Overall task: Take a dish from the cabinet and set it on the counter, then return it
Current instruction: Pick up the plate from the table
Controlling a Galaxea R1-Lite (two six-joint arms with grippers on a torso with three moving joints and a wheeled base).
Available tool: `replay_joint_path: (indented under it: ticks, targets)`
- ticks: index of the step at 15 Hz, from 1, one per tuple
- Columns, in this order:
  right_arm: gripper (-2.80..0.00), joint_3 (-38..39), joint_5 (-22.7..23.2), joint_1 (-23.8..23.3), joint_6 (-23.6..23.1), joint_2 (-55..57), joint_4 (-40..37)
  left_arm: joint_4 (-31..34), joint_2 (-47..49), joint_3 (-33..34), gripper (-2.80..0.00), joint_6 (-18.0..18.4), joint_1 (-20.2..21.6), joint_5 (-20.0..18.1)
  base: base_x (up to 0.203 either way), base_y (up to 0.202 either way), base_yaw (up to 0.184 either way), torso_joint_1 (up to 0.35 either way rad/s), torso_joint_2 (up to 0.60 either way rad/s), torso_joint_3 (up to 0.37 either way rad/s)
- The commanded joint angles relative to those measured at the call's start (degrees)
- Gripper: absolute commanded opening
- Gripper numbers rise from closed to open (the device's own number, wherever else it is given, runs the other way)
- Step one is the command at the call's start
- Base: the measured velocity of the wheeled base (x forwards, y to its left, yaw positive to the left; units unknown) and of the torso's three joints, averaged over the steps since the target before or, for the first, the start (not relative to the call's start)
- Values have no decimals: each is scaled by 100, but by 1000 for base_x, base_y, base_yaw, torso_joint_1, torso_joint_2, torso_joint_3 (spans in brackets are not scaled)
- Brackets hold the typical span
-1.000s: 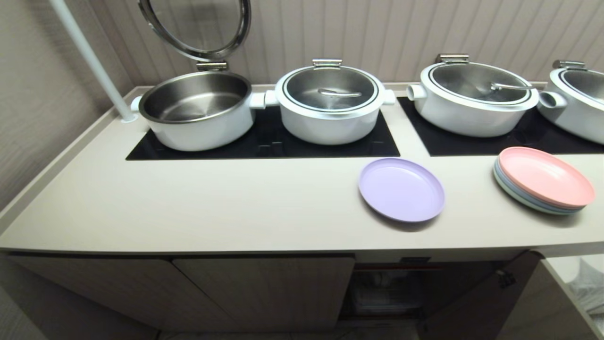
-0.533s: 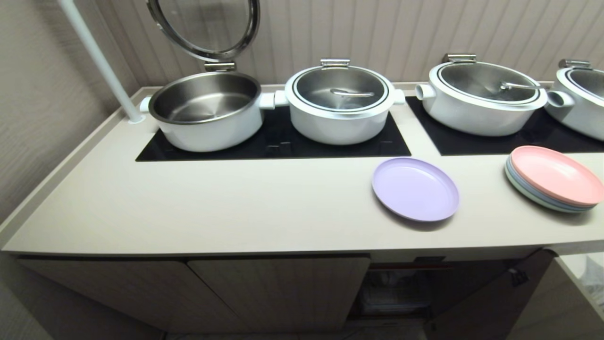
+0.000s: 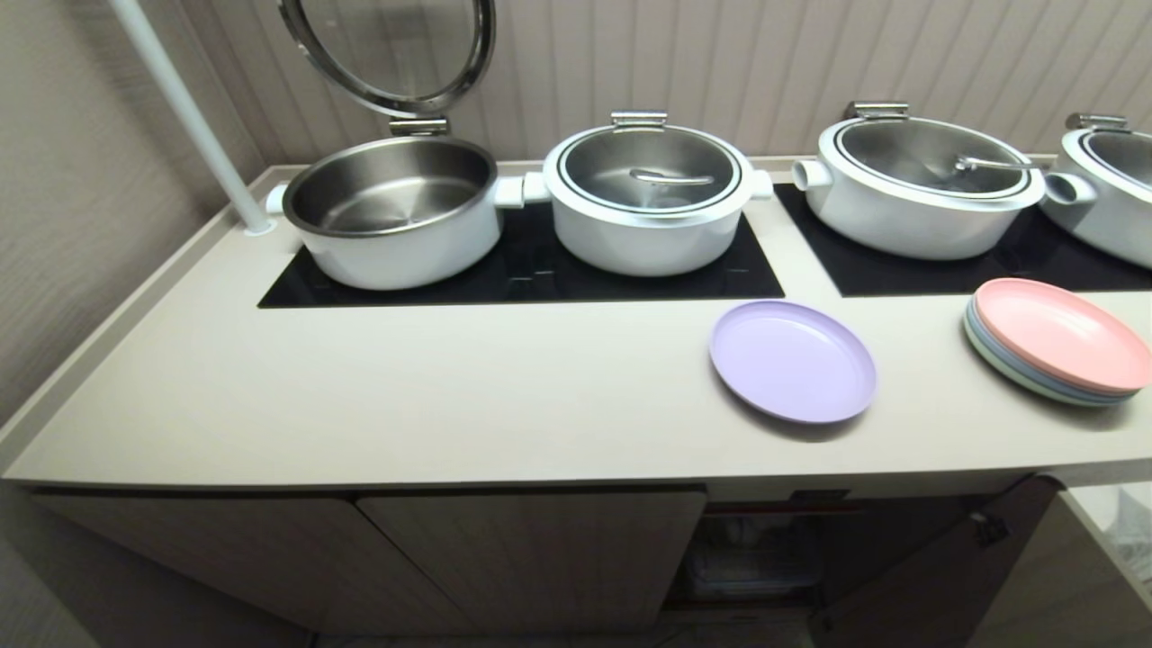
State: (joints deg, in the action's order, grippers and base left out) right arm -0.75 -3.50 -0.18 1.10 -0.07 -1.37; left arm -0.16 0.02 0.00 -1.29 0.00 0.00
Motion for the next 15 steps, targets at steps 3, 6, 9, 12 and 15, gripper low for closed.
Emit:
replay_joint_path:
  ticks: [3, 6, 9, 12, 15]
  targets:
    - [-280, 14, -2, 1, 5, 7, 5, -2, -2, 0, -280, -3, 0, 0, 0, 0, 0, 0, 0, 0]
    - [-280, -6, -21, 1, -3, 7, 22, -2, -2, 0, -280, -3, 0, 0, 0, 0, 0, 0, 0, 0]
    - [-280, -296, -21, 4, 39, 7, 35, -2, -2, 0, -280, -3, 0, 0, 0, 0, 0, 0, 0, 0]
    - [-280, -527, -28, 9, 40, 84, 16, -2, -2, 0, -280, -3, 0, 0, 0, 0, 0, 0, 0, 0]
    - [-280, -804, -20, 10, 40, 540, 59, -2, -2, 0, -280, -3, 0, 0, 0, 0, 0, 0, 0, 0]
